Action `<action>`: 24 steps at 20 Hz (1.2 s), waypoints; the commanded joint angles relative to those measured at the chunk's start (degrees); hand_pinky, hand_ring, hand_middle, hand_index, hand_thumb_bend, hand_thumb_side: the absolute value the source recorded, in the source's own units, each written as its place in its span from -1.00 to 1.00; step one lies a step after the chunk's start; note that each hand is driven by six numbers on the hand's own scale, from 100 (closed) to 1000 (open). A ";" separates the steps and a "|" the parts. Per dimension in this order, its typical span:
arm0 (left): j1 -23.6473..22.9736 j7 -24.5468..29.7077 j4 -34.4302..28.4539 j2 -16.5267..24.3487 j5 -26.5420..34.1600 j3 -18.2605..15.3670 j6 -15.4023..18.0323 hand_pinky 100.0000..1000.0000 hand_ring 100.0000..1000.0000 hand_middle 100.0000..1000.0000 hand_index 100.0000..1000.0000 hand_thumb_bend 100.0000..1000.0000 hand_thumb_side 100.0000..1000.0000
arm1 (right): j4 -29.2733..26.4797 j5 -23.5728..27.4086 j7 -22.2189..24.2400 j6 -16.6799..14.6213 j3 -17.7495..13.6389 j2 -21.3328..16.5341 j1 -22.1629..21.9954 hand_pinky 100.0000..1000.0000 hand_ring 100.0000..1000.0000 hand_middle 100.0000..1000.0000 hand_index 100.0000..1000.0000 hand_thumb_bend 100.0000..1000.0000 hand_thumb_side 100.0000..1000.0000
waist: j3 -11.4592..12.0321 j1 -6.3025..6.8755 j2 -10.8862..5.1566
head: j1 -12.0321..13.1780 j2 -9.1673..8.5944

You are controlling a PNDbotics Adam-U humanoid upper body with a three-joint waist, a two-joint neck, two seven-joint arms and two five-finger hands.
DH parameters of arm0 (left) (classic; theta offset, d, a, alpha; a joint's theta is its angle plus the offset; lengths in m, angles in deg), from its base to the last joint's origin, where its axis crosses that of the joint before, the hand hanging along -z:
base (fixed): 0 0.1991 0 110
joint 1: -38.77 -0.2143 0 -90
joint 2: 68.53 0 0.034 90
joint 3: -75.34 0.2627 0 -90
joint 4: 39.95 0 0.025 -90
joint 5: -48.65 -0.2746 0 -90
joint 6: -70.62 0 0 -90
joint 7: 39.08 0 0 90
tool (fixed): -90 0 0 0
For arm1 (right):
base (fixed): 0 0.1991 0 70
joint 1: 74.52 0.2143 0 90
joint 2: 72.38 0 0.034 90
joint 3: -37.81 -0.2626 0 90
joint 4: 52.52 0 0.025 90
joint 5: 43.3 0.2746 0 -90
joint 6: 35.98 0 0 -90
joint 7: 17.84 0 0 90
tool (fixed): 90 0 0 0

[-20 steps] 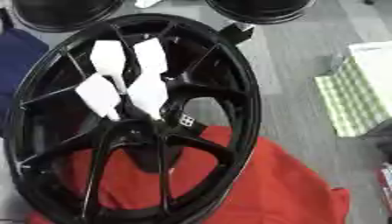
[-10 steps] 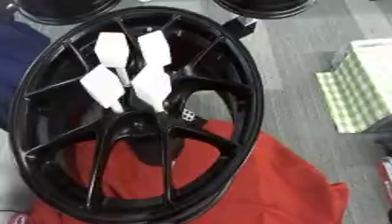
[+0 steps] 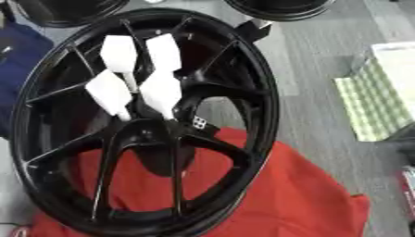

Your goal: Pull the pin out of the wheel hub.

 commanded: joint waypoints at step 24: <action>-0.96 1.18 -5.73 3.49 1.55 1.68 -0.29 0.43 -0.03 0.40 0.72 -1.00 -0.01 | -0.99 1.09 -0.04 -0.40 0.05 -1.32 1.24 -0.21 0.12 0.00 0.43 -0.41 0.21 | -0.03 -0.46 0.92 | 0.33 -0.96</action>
